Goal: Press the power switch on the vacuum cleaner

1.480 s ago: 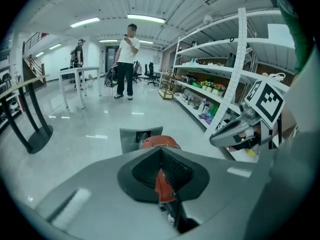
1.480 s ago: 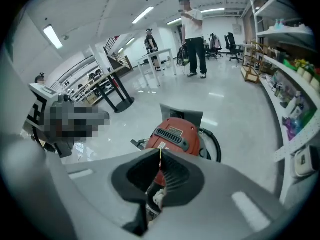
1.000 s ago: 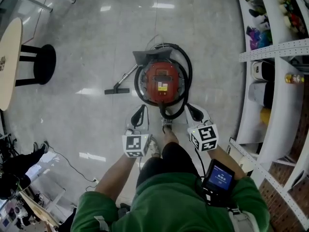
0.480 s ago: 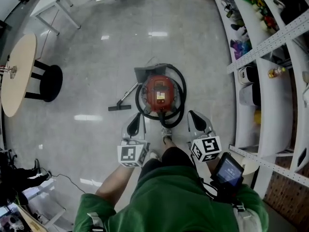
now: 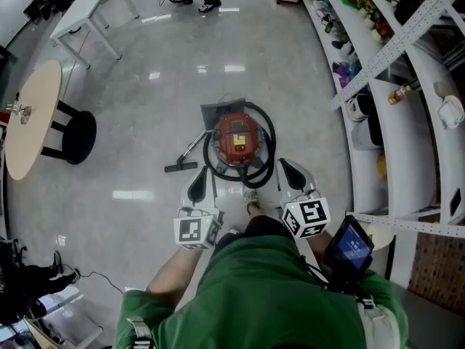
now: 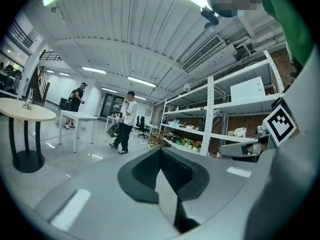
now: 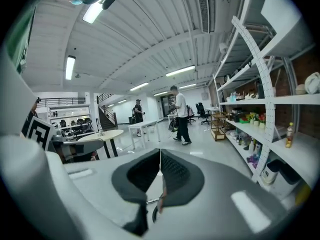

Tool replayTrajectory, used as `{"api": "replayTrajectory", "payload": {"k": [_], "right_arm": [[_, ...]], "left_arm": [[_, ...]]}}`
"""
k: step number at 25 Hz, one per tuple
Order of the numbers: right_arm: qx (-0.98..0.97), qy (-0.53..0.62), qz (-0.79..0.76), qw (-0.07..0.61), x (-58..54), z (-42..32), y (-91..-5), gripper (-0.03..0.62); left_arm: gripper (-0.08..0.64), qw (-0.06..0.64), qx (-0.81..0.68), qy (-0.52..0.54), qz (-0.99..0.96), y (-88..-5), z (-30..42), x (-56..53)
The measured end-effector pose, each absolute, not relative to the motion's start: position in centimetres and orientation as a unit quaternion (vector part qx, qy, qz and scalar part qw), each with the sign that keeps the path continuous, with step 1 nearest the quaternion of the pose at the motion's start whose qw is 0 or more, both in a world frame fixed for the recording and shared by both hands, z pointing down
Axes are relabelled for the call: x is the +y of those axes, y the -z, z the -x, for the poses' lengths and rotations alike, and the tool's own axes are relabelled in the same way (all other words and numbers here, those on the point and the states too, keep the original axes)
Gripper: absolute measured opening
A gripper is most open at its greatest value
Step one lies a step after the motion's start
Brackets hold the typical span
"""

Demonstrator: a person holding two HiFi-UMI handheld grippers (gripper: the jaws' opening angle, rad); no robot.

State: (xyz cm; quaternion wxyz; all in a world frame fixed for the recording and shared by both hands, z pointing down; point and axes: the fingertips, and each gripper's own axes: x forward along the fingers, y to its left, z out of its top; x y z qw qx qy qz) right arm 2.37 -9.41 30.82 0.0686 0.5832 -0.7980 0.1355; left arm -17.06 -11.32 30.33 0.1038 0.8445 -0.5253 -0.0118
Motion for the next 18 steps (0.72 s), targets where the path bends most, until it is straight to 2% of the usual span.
{"api": "replayTrajectory", "payload": {"k": [7, 18], "right_arm": [[-0.797, -0.107, -0.591, 0.063, -4.5, -0.3, -27.6, 0.006], [-0.788, -0.118, -0.601, 0.066, 2.4, -0.1, -27.3, 0.003]], "left_arm": [[0.008, 0.099, -0.514, 0.039, -0.851, -28.0, 18.6, -6.3], [0.008, 0.109, -0.500, 0.034, -0.858, -27.7, 17.6, -1.0]]}}
